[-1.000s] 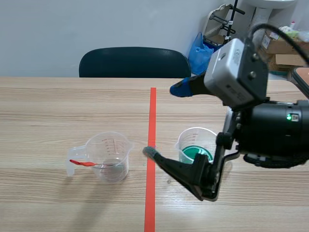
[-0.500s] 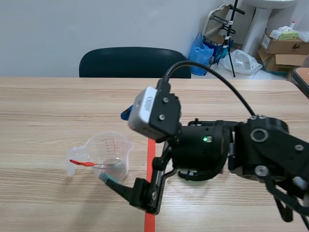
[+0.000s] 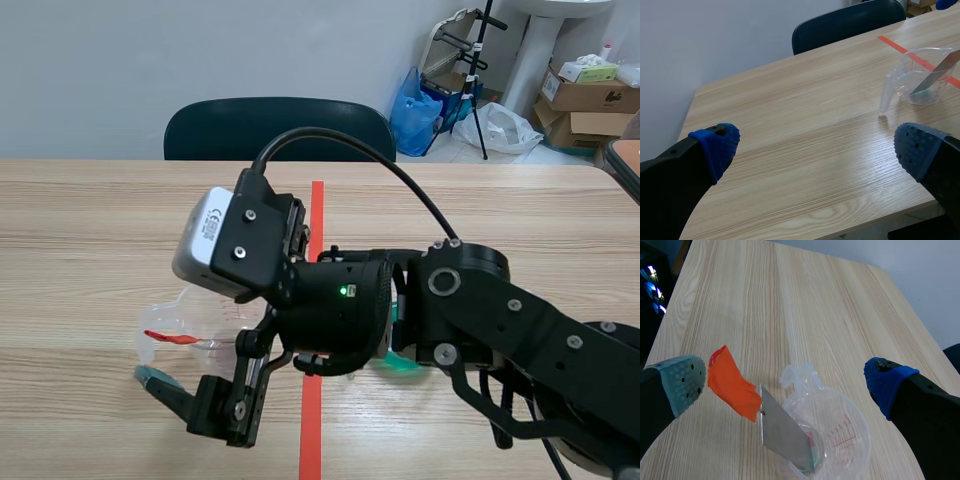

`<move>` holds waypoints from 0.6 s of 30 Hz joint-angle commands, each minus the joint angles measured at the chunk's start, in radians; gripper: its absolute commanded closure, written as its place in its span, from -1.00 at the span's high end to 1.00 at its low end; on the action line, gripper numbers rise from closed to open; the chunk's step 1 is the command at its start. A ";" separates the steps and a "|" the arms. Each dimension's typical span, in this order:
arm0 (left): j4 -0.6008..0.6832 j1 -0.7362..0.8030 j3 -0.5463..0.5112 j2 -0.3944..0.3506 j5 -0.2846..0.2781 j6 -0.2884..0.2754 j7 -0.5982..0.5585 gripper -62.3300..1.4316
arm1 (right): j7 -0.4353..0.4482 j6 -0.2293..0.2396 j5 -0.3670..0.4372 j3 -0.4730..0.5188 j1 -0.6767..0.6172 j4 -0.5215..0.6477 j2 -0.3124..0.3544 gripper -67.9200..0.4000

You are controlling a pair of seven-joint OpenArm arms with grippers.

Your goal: Do the redox reaction experiment

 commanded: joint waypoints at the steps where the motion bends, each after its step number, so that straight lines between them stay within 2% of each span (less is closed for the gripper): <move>1: 0.010 0.001 -0.008 0.005 -0.007 0.002 -0.018 1.00 | 0.019 0.000 0.004 0.010 0.013 0.011 0.003 0.91; 8: 0.010 0.001 -0.008 0.005 -0.007 0.002 -0.018 1.00 | 0.019 0.000 0.004 0.010 0.013 0.011 0.003 -0.04; 15: 0.010 0.001 -0.008 0.005 -0.007 0.002 -0.018 1.00 | 0.019 0.000 0.004 0.020 0.013 0.011 0.003 -0.77; 17: 0.010 0.001 -0.008 0.005 -0.007 0.002 -0.018 1.00 | 0.020 0.000 0.004 0.035 0.013 0.011 0.003 -0.95; 18: 0.010 0.001 -0.008 0.005 -0.007 0.002 -0.018 1.00 | 0.021 0.000 0.005 0.043 0.013 0.011 0.003 -0.97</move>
